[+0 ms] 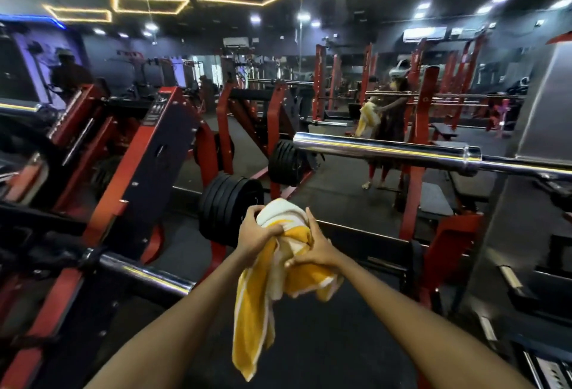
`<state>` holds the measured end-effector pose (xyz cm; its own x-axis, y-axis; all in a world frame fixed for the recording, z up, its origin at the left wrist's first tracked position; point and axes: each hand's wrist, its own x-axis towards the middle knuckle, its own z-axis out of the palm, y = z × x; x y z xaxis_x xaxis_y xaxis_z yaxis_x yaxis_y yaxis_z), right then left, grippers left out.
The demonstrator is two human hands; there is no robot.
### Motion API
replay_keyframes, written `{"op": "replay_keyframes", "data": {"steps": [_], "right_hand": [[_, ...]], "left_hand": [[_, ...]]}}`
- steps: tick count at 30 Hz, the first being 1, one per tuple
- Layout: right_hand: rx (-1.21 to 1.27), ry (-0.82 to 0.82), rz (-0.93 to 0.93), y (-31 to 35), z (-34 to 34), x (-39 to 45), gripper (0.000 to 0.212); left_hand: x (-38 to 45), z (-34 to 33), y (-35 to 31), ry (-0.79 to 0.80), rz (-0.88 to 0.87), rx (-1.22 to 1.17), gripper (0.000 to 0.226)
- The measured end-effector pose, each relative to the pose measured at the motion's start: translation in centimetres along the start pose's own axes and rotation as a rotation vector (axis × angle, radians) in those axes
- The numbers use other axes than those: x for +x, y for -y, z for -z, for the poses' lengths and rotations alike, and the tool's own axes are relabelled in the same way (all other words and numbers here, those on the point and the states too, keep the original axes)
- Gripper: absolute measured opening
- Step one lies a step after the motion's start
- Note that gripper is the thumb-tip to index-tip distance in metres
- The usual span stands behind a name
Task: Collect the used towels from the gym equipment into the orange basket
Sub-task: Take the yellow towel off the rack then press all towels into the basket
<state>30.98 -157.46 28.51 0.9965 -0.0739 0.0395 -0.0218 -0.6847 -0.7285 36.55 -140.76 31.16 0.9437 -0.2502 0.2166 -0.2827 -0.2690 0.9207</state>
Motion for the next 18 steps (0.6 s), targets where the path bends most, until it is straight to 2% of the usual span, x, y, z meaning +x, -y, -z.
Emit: {"op": "replay_keyframes", "data": {"steps": [2,4,6,7,10,12,13,15,16,18], "right_hand": [[0.145,-0.016,-0.008,0.5,-1.1,0.3,0.140],[0.320,-0.023,0.011,2.0,-2.1,0.8,0.135],[0.499,-0.051,-0.009,3.6,-3.4,1.4,0.119],[0.582,-0.099,-0.046,4.2,-4.0,1.8,0.106],[0.752,-0.245,-0.204,5.2,-5.4,3.2,0.060],[0.833,-0.264,-0.262,5.7,-5.5,4.1,0.045],[0.885,-0.271,-0.273,6.3,-5.8,4.8,0.042],[0.983,-0.276,-0.306,7.5,-6.2,6.3,0.041],[1.032,-0.272,-0.325,7.9,-6.5,7.1,0.044],[1.092,-0.193,-0.325,8.5,-7.3,9.0,0.061]], "left_hand": [[-0.1,0.7,0.2,-0.053,0.022,-0.187,0.073],[0.0,0.7,0.3,-0.161,0.089,-0.355,0.055],[0.4,0.8,0.2,-0.261,0.211,-0.499,0.038],[1.0,1.0,0.4,-0.261,0.267,-0.554,0.038],[2.7,3.0,0.9,-0.063,0.308,-0.611,0.071],[3.2,4.5,1.1,0.027,0.237,-0.523,0.079],[3.4,5.4,1.6,0.043,0.181,-0.433,0.082],[3.3,6.8,3.1,0.090,0.066,-0.186,0.105],[3.0,7.3,4.0,0.125,0.039,-0.108,0.113],[2.4,8.3,5.9,0.143,0.034,-0.096,0.124]]}}
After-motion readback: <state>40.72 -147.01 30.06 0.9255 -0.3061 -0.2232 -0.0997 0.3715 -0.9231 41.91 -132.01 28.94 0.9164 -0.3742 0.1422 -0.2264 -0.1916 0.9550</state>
